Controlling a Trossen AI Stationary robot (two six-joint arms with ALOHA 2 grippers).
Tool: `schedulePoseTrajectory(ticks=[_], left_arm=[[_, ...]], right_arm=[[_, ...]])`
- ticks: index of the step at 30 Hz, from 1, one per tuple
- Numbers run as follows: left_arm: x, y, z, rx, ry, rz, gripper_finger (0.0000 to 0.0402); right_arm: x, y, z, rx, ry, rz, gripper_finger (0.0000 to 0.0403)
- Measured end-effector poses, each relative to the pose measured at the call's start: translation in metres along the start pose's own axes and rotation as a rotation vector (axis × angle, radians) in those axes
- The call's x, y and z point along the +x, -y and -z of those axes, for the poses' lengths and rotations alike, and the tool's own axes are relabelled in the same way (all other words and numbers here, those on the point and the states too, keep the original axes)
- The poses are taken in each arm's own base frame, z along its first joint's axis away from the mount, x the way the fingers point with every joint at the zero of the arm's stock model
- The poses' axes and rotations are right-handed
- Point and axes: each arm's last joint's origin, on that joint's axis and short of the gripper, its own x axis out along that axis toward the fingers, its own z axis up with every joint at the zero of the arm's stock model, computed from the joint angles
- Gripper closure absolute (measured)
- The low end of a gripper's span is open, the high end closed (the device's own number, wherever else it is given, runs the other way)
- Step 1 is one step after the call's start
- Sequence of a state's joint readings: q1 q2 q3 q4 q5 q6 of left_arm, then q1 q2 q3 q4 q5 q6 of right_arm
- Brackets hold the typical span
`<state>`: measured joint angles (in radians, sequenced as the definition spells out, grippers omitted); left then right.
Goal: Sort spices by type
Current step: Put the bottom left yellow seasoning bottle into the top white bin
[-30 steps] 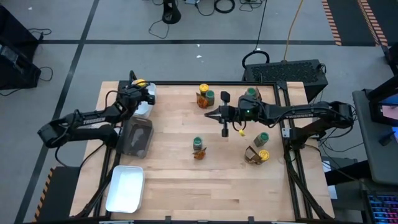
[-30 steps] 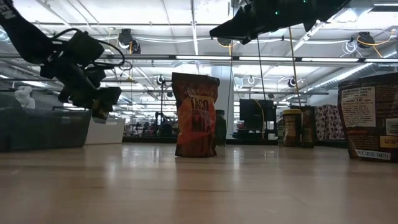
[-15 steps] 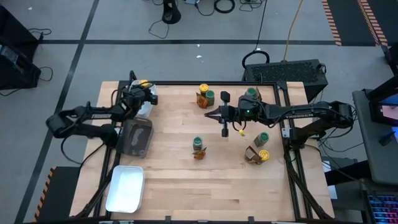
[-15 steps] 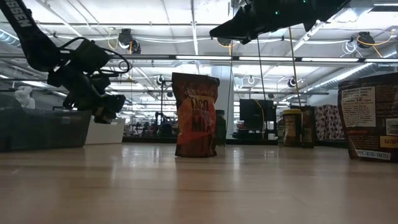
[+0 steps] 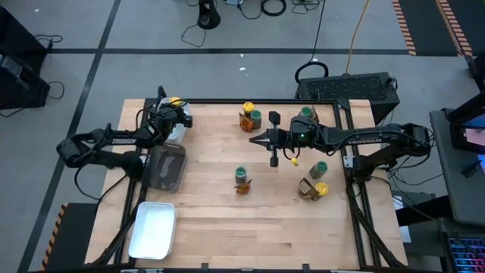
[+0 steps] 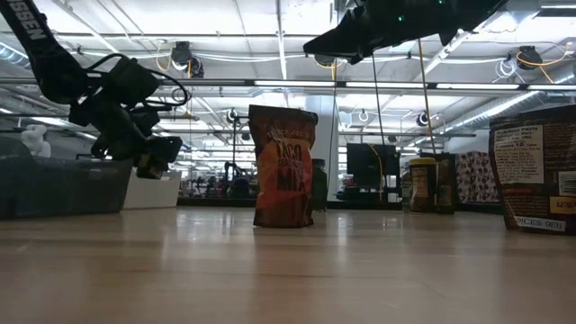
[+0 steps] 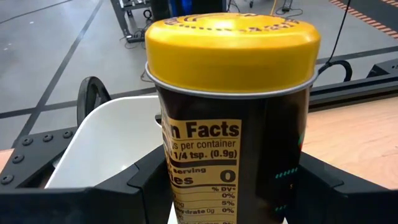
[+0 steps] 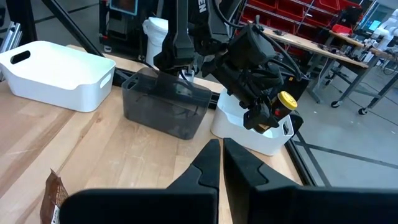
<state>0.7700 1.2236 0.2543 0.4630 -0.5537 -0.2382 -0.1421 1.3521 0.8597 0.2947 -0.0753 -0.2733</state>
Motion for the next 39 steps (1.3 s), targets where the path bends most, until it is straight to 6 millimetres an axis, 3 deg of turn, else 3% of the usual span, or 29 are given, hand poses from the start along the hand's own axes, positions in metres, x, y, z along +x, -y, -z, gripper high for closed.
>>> schedulePoseTrajectory(ticks=[11,21,27,39], left_arm=[[0.0,0.001,0.0,-0.002,-0.014,0.052,0.0166],[-0.001,0.003,0.0,-0.002,-0.014,0.077,0.0121],[-0.001,0.003,0.0,0.011,-0.015,0.088,0.0116],[-0.018,-0.002,-0.017,-0.008,0.06,0.159,0.0116]], right_arm=[[0.0,0.0,0.0,0.0,0.0,0.0,0.0403],[0.0,0.0,0.0,0.0,0.0,0.0,0.0403],[0.0,0.0,0.0,0.0,0.0,0.0,0.0403],[0.0,0.0,0.0,-0.003,0.001,0.0,0.0403]])
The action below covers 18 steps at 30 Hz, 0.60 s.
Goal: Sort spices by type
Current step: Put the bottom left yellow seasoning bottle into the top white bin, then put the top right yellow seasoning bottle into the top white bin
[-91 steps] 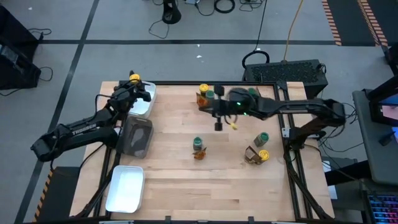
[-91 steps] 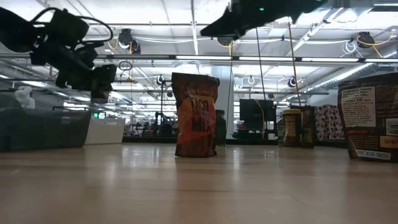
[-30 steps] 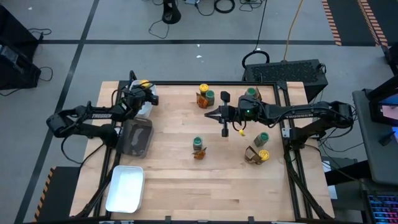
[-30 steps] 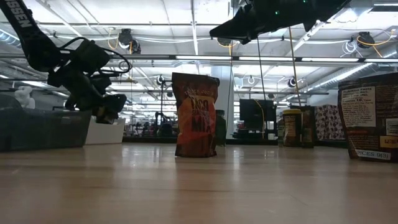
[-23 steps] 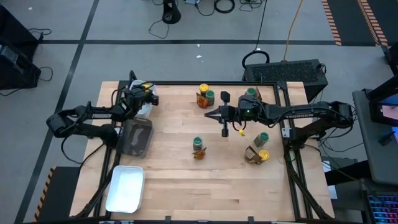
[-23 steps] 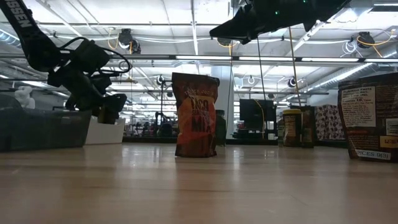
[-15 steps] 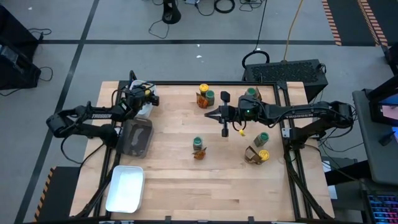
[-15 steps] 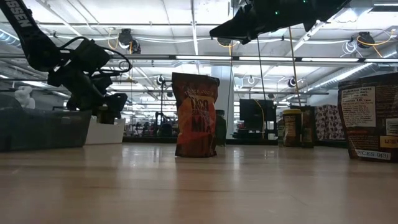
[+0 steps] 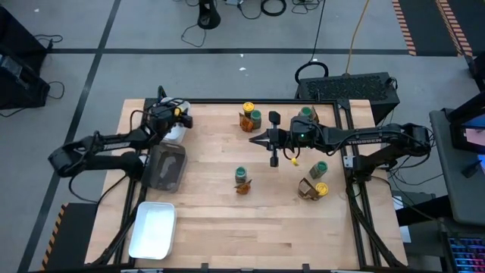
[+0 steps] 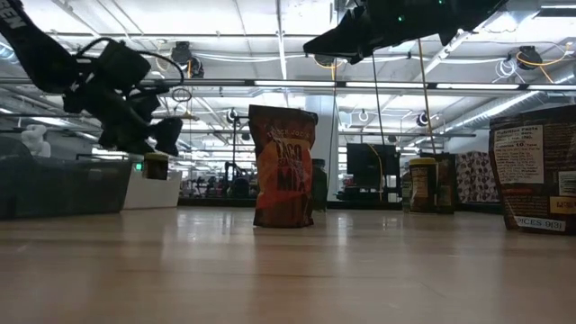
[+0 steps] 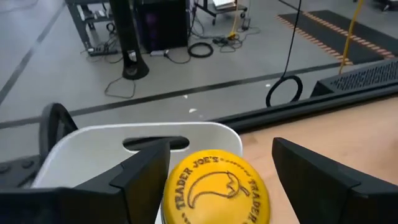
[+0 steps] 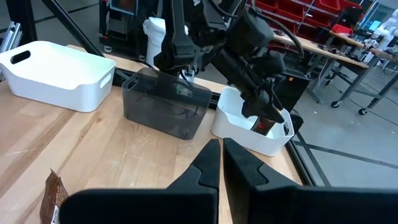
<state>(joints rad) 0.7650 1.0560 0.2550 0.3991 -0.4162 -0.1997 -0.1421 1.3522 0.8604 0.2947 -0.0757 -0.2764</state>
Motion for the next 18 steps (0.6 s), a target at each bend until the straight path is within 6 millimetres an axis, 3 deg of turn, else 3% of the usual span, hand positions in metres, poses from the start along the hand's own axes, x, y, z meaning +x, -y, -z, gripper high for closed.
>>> schedulePoseTrajectory(ticks=[11,18], left_arm=[[-0.029,-0.008,-0.021,-0.048,0.117,0.042,0.0116],[-0.051,-0.002,-0.039,-0.061,0.173,0.424,0.0116]], right_arm=[[0.0,0.0,0.0,0.006,-0.004,0.007,0.0403],[-0.015,0.009,-0.005,0.057,-0.097,0.288,0.0403]])
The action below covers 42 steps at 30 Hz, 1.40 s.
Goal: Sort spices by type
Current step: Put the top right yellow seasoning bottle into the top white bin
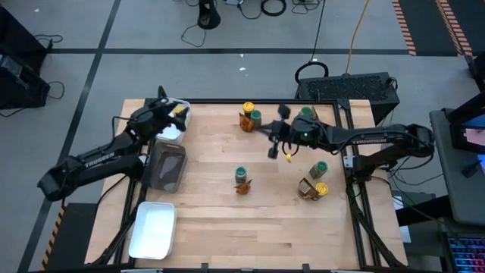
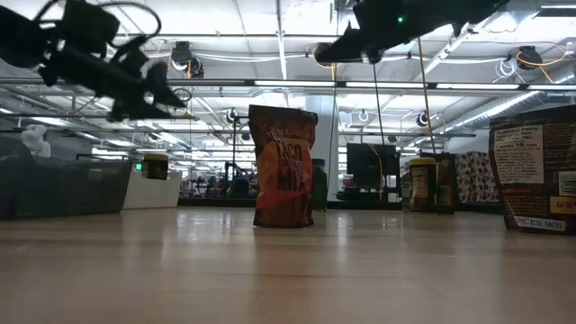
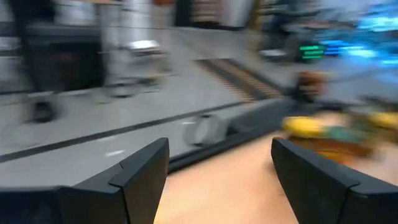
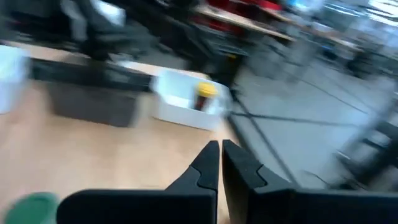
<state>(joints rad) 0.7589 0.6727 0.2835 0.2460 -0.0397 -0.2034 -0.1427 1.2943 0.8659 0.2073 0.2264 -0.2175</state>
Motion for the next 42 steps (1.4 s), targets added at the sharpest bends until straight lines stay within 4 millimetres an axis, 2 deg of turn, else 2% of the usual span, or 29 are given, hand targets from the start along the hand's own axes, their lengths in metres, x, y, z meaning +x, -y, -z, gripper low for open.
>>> schedulePoseTrajectory(ticks=[5,10,12,16,22,26,29,34,42], left_arm=[[-0.003,0.023,-0.014,-0.005,-0.033,0.259,0.0116],[-0.009,0.05,-0.017,0.09,-0.015,0.418,0.0116],[-0.011,0.059,-0.017,0.133,0.012,0.471,0.0116],[-0.014,0.072,-0.017,0.188,0.05,0.549,0.0116],[-0.015,0.081,-0.013,0.219,0.046,0.595,0.0116],[-0.014,0.084,-0.01,0.231,0.03,0.608,0.0116],[-0.012,0.086,-0.008,0.248,0.027,0.614,0.0116],[-0.012,0.086,-0.008,0.253,0.028,0.613,0.0116],[-0.011,0.086,-0.007,0.255,0.023,0.613,0.0116]], right_arm=[[-0.012,0.02,-0.018,0.041,-0.162,0.146,0.0403],[-0.021,0.053,-0.026,0.117,-0.475,0.199,0.0383],[-0.023,0.063,-0.023,0.126,-0.588,0.22,0.0362],[-0.029,0.081,-0.015,0.211,-0.69,0.29,0.0306],[-0.037,0.101,0.001,0.488,-0.785,0.358,0.0208],[-0.041,0.111,0.011,0.592,-0.855,0.429,0.0142],[-0.038,0.115,0.02,0.657,-0.92,0.43,0.0107],[-0.023,0.116,0.038,0.672,-1.028,0.444,0.0081],[-0.003,0.116,0.063,0.672,-1.162,0.462,0.0079]])
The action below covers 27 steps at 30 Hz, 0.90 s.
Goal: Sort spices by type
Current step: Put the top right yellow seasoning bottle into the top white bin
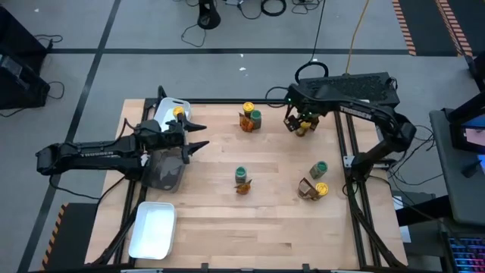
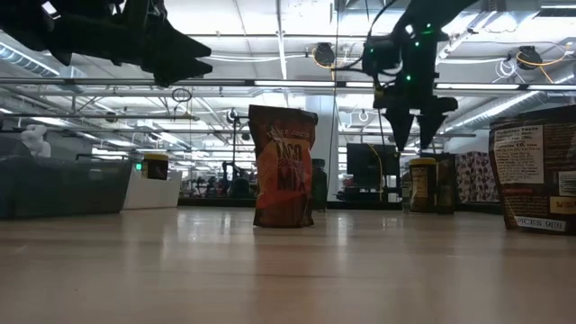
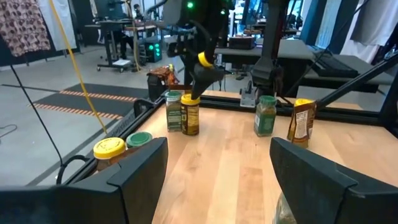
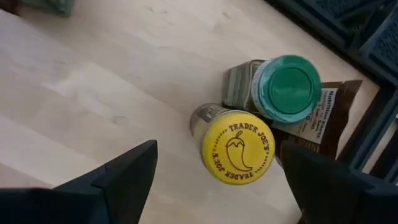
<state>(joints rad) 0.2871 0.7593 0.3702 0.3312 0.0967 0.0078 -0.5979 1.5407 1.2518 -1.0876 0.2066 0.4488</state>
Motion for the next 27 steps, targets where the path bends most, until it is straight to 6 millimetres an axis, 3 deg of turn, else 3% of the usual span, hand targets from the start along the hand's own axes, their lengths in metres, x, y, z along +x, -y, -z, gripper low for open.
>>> schedulePoseTrajectory(ticks=[10,19,27], left_arm=[[0.0,0.0,0.0,0.001,-0.001,0.0,0.0116],[0.0,0.0,0.0,0.006,0.0,0.0,0.0116],[0.0,0.0,0.0,0.006,0.0,0.0,0.0116]], right_arm=[[0.007,0.009,-0.004,0.041,-0.024,0.022,0.0078],[0.033,0.012,0.007,0.058,-0.055,0.006,0.0078],[0.039,0.012,0.008,0.06,-0.036,-0.001,0.0085]])
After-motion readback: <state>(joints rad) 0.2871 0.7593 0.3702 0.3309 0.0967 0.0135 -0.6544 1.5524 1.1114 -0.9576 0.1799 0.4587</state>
